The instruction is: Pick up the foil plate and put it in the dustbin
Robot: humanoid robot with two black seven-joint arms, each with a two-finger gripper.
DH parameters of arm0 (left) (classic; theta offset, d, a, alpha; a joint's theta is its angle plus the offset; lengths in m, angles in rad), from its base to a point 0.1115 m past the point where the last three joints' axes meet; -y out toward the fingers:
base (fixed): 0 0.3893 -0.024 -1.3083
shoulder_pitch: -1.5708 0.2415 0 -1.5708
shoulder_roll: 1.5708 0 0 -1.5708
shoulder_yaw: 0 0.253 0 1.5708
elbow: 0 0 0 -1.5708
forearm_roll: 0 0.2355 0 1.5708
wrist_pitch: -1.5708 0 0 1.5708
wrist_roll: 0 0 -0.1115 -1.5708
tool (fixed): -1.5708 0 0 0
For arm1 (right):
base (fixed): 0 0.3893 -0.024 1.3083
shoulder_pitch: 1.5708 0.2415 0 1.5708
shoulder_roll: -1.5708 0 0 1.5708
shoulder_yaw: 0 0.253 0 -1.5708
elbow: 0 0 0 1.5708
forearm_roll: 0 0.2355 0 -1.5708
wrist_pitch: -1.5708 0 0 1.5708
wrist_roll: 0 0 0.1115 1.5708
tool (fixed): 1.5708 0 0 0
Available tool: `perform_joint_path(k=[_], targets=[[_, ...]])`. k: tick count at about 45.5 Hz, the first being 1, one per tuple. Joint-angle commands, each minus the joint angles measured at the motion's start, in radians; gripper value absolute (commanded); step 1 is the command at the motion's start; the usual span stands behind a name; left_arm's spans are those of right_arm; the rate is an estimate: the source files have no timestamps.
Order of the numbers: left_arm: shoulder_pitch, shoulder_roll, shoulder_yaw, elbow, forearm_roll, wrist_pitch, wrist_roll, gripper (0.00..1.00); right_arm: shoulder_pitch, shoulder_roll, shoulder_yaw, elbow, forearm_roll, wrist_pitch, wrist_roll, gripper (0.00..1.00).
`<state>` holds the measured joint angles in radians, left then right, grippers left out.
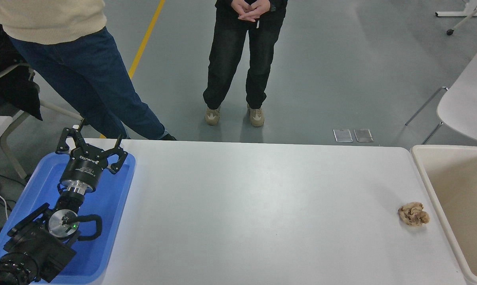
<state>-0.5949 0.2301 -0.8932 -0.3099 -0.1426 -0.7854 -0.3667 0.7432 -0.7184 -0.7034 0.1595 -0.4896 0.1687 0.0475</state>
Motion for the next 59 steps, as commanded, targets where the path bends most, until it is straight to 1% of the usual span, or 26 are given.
perform_joint_path(k=[1,10,11,12,13,14,15,16,17,26,34,40,43,49,59], targets=[[0.0,0.0,-0.001,0.0,0.0,0.0,0.0,1.0,-0.033,0.017,0.039,-0.018,0.0,-0.026,-0.011,0.0],[0.0,0.0,-0.001,0.0,0.0,0.0,0.0,1.0,-0.048,0.02,0.045,-0.008,-0.001,-0.067,-0.008,0.0],[0.0,0.0,-0.001,0.0,0.0,0.0,0.0,1.0,-0.045,0.02,0.045,-0.006,-0.001,-0.074,-0.008,0.05],[0.001,0.0,-0.001,0.0,0.0,0.0,0.0,1.0,-0.042,0.02,0.047,-0.006,0.0,-0.083,-0.008,0.23],[0.001,0.0,-0.001,0.0,0.0,0.0,0.0,1.0,-0.039,0.022,0.048,-0.006,0.0,-0.092,-0.008,0.46],[0.0,0.0,-0.001,0.0,0.0,0.0,0.0,1.0,-0.035,0.022,0.05,-0.005,0.002,-0.104,-0.008,0.65],[0.0,0.0,-0.001,0.0,0.0,0.0,0.0,1.0,-0.028,0.022,0.053,-0.005,0.002,-0.119,-0.008,0.81],[0.0,0.0,-0.001,0.0,0.0,0.0,0.0,1.0,-0.021,0.02,0.059,-0.005,0.002,-0.135,-0.008,0.95],[0.0,0.0,-0.001,0.0,0.0,0.0,0.0,1.0,-0.012,0.017,0.067,-0.003,0.003,-0.143,-0.008,1.0],[0.0,0.0,-0.001,0.0,0.0,0.0,0.0,1.0,0.002,-0.001,0.081,0.063,0.009,-0.146,-0.008,1.0],[0.0,0.0,-0.001,0.0,0.0,0.0,0.0,1.0,0.085,-0.098,0.071,0.261,0.006,-0.146,-0.006,1.0],[0.0,0.0,0.0,0.0,0.0,0.0,0.0,1.0,0.211,-0.156,0.041,0.426,0.008,-0.138,-0.006,1.0],[0.0,0.0,0.0,0.0,0.0,0.0,0.0,1.0,0.272,-0.182,-0.033,0.523,0.008,-0.136,-0.006,1.0],[0.0,0.0,0.0,0.0,0.0,0.0,0.0,1.0,0.459,-0.188,-0.244,0.704,0.009,-0.135,-0.006,1.0],[-0.002,0.0,0.0,0.0,0.002,0.0,0.0,1.0,0.916,-0.165,-0.646,1.037,0.011,-0.087,-0.006,1.0]])
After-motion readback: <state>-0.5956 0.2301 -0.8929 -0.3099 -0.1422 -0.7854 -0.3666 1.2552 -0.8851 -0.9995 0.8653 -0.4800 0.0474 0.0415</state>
